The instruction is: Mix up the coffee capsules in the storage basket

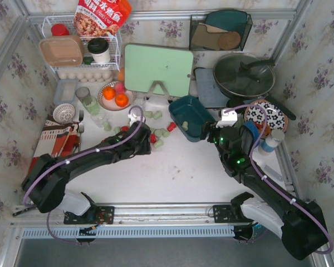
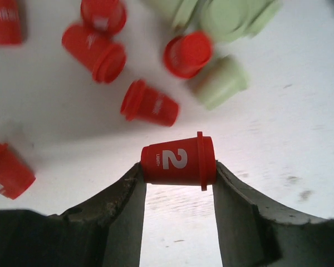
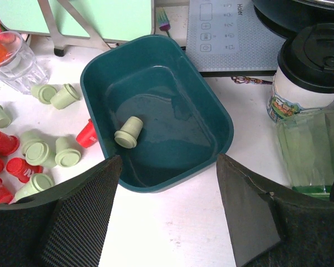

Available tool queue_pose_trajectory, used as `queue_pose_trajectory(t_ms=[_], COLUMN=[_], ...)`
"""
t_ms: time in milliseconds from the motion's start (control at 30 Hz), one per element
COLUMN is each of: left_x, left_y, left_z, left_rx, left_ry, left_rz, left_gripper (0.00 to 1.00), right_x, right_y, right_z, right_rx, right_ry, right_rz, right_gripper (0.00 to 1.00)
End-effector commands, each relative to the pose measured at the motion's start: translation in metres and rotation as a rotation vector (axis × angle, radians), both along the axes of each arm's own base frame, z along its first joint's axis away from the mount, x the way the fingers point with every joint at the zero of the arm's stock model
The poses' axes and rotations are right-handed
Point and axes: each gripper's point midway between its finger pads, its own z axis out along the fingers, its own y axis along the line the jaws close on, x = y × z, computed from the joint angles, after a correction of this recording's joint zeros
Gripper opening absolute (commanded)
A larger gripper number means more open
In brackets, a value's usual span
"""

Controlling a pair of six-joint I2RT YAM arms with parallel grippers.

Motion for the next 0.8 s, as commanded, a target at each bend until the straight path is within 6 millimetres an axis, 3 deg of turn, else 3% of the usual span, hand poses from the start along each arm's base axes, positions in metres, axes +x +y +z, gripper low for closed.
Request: queue_pose_trajectory(t_ms=[0,100,300,533,567,767], left_x=[0.016,0.032,0.070,0.109,0.115,0.134], left_y=[-0.023,-0.047,-0.110,-0.172,-0.179,-0.203], left_z=[0.049,0.080,0.118,0.115,0.102,0.071], left_rx=[-0.079,-0.137,-0.209,-0.268,-0.264,-0.259], left_ry=[-0.117,-0.214,-0.337,-0.342,-0.314,-0.233], left_rz=[-0.100,-0.198,-0.388,-0.483,-0.486,-0.472], left_gripper=[0.36,0.37,0.37,0.40,0.41,0.51], right_x=[0.003,0.003,-0.002,-0.008,-0.009,-0.010], right_y=[0.001,-0.001,-0.013,-0.027,-0.029,-0.027], right_z=[0.012,0.013,0.019,0.029,0.029,0.032], right_rx=[0.018,0.020,0.047,0.074,0.077,0.086], right_ry=[-0.037,-0.041,-0.080,-0.127,-0.131,-0.136], right_rz=[-0.003,-0.014,-0.071,-0.133,-0.138,-0.130], right_gripper=[0.77,0.77,0.77,0.76,0.76,0.77])
